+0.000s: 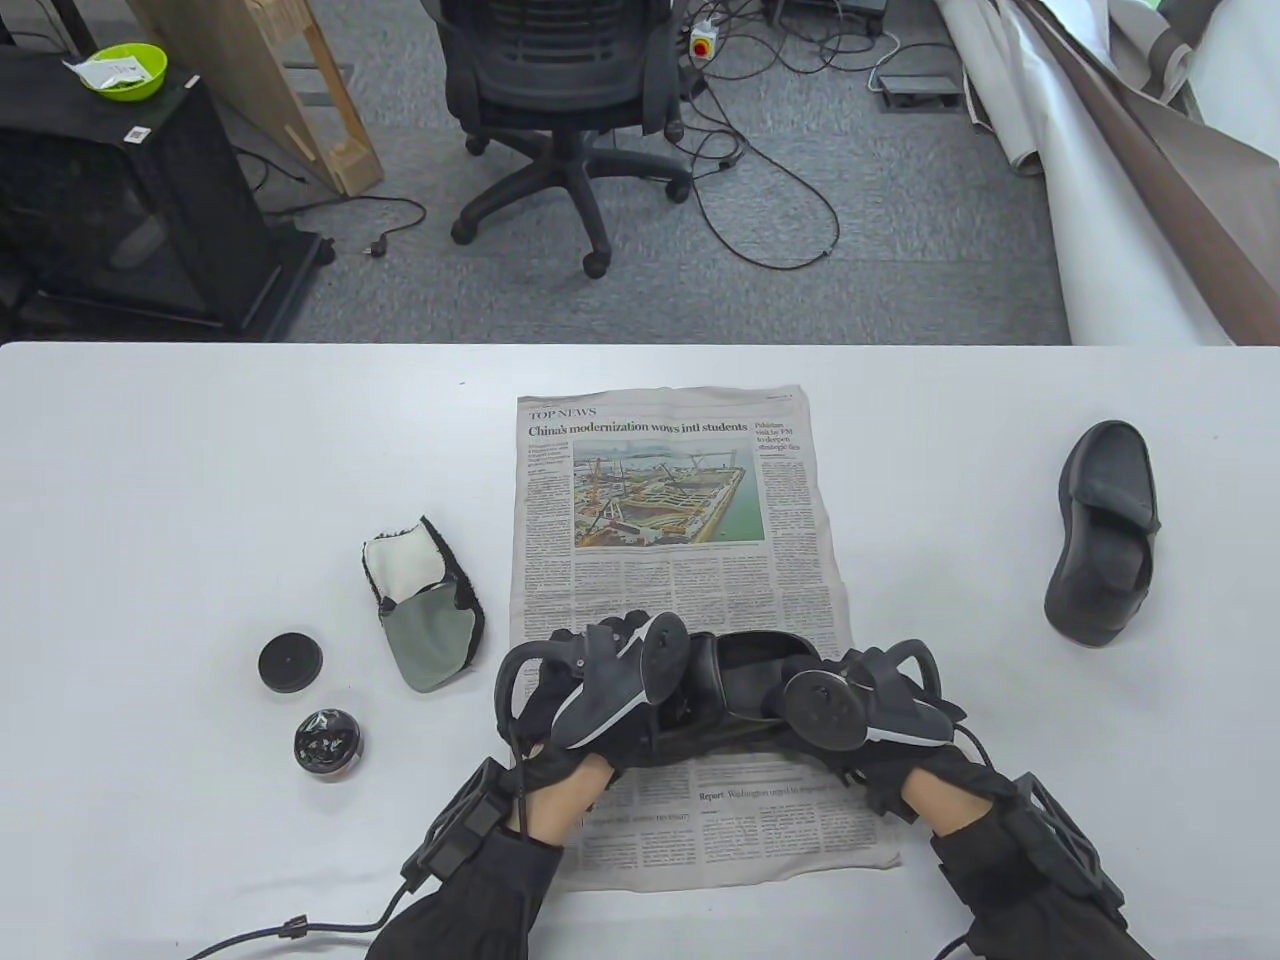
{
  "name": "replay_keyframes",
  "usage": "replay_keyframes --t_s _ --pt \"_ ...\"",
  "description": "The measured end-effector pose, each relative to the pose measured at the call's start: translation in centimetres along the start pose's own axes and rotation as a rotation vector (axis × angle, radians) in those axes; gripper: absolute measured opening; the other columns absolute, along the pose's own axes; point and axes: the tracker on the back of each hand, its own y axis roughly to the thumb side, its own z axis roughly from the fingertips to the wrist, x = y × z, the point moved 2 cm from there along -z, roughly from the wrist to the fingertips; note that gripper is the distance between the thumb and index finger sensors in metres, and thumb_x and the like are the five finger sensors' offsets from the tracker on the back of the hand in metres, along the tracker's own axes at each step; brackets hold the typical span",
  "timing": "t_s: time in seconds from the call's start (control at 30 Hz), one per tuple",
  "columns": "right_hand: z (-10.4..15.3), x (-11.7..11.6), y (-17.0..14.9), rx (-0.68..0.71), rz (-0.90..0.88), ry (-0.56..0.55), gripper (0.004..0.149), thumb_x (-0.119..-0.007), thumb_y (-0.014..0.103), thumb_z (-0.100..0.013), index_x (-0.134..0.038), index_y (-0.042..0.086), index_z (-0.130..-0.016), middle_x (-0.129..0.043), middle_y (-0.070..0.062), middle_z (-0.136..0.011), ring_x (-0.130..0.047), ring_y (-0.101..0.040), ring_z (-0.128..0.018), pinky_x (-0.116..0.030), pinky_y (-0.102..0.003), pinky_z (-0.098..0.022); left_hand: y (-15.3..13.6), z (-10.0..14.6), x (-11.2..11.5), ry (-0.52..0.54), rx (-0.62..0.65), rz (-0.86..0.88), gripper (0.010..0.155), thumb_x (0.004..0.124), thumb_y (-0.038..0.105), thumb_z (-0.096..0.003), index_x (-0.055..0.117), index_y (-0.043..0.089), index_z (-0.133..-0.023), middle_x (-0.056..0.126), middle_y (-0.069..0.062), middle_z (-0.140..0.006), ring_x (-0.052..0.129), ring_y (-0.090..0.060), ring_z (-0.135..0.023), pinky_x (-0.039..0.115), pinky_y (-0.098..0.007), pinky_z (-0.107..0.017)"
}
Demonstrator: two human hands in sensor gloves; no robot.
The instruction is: Dip and apply built-in sponge shoe polish on shoes
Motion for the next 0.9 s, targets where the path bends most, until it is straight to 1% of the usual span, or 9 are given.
replay_keyframes --t_s 0.17,0.23,0.33,0.4,0.47,0.57,0.73,0.8,0.9 --pt "0.0 0.0 0.0 -0.009 0.003 -0.006 0.039 -0.090 0.046 -0.033 -0.091 0.031 -0.069 -0.086 0.002 -0.064 -0.095 -0.010 -0.022 -0.086 -0.039 -0.047 -2.5 -0.1 0.2 -0.084 -0.097 -0.070 0.050 0.092 0.050 -0.0411 0.086 0.020 -0.081 0.105 -0.002 -0.058 0.106 0.000 -0.023 0.091 -0.038 -0.047" --pt "0.0 0.0 0.0 -0.013 0.006 -0.006 0.039 -0.090 0.046 -0.033 -0.091 0.031 -0.069 -0.086 0.002 -0.064 -0.095 -0.010 -0.022 -0.086 -0.039 -0.046 -3.4 0.2 0.1 -0.119 -0.121 -0.066 0.050 0.093 0.050 -0.0409 0.086 0.020 -0.080 0.105 -0.003 -0.057 0.106 -0.001 -0.022 0.091 -0.038 -0.047" --pt "0.0 0.0 0.0 -0.022 0.008 -0.009 0.039 -0.089 0.047 -0.033 -0.091 0.030 -0.068 -0.086 0.002 -0.063 -0.095 -0.010 -0.021 -0.086 -0.039 -0.046 -3.9 0.8 -0.3 -0.145 -0.131 -0.144 0.051 0.093 0.051 -0.0407 0.086 0.019 -0.080 0.105 -0.003 -0.056 0.105 0.000 -0.021 0.091 -0.038 -0.047" --pt "0.0 0.0 0.0 -0.025 0.007 -0.007 0.039 -0.089 0.047 -0.033 -0.092 0.030 -0.068 -0.087 0.002 -0.062 -0.095 -0.010 -0.021 -0.086 -0.039 -0.046 -3.8 1.1 -0.4 -0.164 -0.105 -0.157 0.050 0.093 0.051 -0.0407 0.086 0.020 -0.080 0.105 -0.002 -0.056 0.105 0.000 -0.021 0.092 -0.038 -0.047" --pt "0.0 0.0 0.0 -0.028 0.004 -0.005 0.039 -0.089 0.047 -0.033 -0.091 0.030 -0.068 -0.086 0.002 -0.062 -0.094 -0.011 -0.021 -0.086 -0.039 -0.046 -3.4 1.5 -0.4 -0.207 -0.069 -0.135 0.050 0.093 0.051 -0.0405 0.086 0.020 -0.080 0.105 -0.002 -0.057 0.106 0.001 -0.022 0.092 -0.037 -0.047" --pt "0.0 0.0 0.0 -0.027 0.002 -0.006 0.039 -0.089 0.047 -0.033 -0.091 0.030 -0.068 -0.086 0.002 -0.062 -0.094 -0.011 -0.021 -0.086 -0.039 -0.046 -2.7 1.9 -0.3 -0.242 -0.024 -0.086 0.050 0.093 0.050 -0.0409 0.085 0.021 -0.081 0.105 -0.002 -0.060 0.107 0.000 -0.025 0.092 -0.037 -0.048" --pt "0.0 0.0 0.0 -0.021 -0.007 -0.014 0.039 -0.090 0.047 -0.032 -0.092 0.030 -0.068 -0.086 0.002 -0.062 -0.094 -0.011 -0.021 -0.086 -0.039 -0.046 -0.4 2.5 -0.1 -0.269 0.100 0.062 0.050 0.093 0.050 -0.0407 0.085 0.022 -0.081 0.105 -0.002 -0.061 0.109 0.000 -0.026 0.092 -0.037 -0.048" --pt "0.0 0.0 -0.1 -0.018 -0.009 -0.012 0.039 -0.090 0.047 -0.032 -0.092 0.030 -0.068 -0.086 0.002 -0.062 -0.094 -0.011 -0.021 -0.086 -0.039 -0.046 0.4 2.7 -0.1 -0.242 0.121 0.081 0.050 0.093 0.049 -0.0408 0.085 0.022 -0.081 0.106 -0.002 -0.061 0.109 0.000 -0.026 0.092 -0.037 -0.047" --pt "0.0 0.0 0.0 -0.013 -0.008 -0.010 0.039 -0.090 0.046 -0.032 -0.092 0.030 -0.068 -0.086 0.002 -0.062 -0.094 -0.011 -0.021 -0.086 -0.039 -0.046 1.3 2.7 -0.3 -0.156 0.115 0.089 0.049 0.092 0.049 -0.0412 0.085 0.021 -0.081 0.106 -0.001 -0.061 0.109 0.001 -0.026 0.092 -0.037 -0.047"
